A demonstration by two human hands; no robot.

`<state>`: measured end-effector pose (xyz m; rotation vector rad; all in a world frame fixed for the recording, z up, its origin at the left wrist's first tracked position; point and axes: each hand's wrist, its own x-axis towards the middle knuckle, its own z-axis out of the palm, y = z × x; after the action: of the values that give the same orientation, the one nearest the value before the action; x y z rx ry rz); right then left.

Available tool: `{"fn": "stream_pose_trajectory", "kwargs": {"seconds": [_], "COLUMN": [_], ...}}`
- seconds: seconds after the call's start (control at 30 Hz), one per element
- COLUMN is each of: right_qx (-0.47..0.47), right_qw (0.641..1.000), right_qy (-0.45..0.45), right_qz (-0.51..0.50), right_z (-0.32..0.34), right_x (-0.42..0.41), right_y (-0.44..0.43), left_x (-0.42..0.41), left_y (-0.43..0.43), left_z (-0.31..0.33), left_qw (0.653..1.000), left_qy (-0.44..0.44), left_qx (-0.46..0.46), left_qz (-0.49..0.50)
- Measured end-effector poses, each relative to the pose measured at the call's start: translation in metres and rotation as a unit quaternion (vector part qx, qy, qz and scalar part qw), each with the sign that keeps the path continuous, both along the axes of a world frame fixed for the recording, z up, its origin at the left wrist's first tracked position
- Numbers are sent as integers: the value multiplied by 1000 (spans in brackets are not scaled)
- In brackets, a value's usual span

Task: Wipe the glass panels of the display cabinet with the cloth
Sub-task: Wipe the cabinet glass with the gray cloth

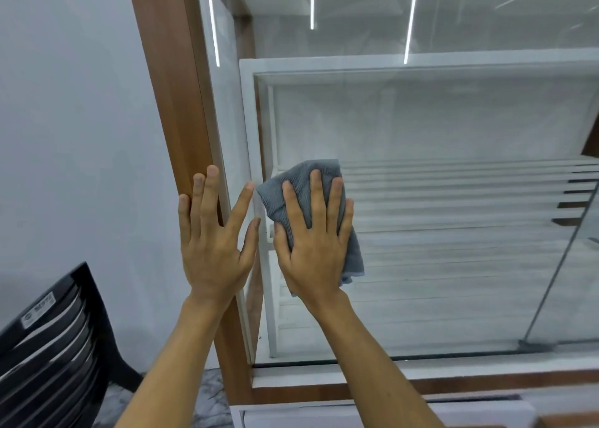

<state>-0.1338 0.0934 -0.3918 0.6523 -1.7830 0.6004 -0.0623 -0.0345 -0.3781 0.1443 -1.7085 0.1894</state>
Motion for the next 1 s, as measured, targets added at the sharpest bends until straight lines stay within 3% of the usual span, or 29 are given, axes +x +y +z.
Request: {"fn": "stream_pose_trajectory", "kwargs": {"seconds": [0.13, 0.33, 0.53, 0.8, 1.0], "right_qx": [19, -124, -192, -92, -31], "right_qw": [999, 991, 979, 994, 999], "right_qy": [10, -19, -51, -56, -27], "right_qz": [-23, -42, -40, 12, -17], "right_z": [13, 42, 12, -19, -14], "right_x": [-9, -42, -52, -4, 1], "right_y": [20, 91, 121, 36, 1], "left_x": [0, -1, -1, -1, -1], "left_y": [0, -1, 0, 1, 0], "left_z": [0, 0, -1, -1, -2], "left_qw": [1000, 1000, 1000, 1000, 1000], "left_qy": [2, 5, -2, -1, 1], "left_qx": [-8, -2, 8, 8, -3], "left_qz": [13, 18, 22, 24, 24]}}
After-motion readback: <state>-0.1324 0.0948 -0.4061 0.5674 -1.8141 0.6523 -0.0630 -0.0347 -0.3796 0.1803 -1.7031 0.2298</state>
